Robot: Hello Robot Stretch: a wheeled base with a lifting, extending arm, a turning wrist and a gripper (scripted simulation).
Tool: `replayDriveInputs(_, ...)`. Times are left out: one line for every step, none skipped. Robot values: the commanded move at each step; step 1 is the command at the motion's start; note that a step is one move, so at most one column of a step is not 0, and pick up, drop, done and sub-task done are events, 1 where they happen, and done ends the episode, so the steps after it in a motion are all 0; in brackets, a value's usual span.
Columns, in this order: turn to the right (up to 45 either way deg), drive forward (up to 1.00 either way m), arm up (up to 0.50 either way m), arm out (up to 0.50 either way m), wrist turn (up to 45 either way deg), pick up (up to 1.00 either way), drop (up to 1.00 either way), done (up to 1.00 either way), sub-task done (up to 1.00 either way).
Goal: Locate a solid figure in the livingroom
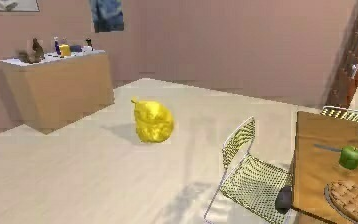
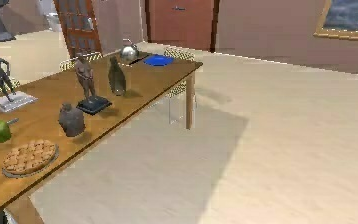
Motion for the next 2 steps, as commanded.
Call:
replayDriveInputs(45.0, 0.00, 0.00, 0.00, 0.0, 0.00, 0.00, 0.00, 0.00)
replayDriveInputs(45.0, 0.00, 0.00, 0.00, 0.0, 0.00, 0.00, 0.00, 0.00)
